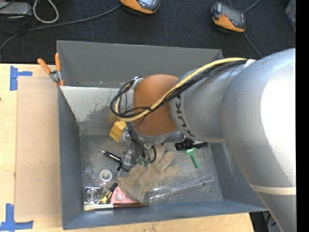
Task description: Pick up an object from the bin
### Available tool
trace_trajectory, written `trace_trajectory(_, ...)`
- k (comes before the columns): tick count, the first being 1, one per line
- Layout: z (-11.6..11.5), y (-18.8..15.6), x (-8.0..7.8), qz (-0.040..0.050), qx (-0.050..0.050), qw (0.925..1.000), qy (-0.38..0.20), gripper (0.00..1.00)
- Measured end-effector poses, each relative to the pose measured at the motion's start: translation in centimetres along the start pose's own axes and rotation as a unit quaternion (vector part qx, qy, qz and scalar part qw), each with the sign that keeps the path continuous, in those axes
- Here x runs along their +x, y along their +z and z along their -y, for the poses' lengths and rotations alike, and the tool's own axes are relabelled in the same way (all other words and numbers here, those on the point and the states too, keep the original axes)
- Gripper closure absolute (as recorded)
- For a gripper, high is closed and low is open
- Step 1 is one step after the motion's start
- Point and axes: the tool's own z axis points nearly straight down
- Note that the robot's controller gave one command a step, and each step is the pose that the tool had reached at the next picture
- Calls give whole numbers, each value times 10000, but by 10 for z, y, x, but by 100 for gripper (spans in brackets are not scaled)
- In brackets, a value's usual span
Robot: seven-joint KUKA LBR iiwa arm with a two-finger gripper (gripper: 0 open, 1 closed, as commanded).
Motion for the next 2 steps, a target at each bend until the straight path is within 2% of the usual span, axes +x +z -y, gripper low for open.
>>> trace_trajectory(1, 60, 21, 10, -82, 41, 9986, -521, 0)
trace_trajectory(2, 37, 35, 35, 3, -21, 9991, -434, 0)
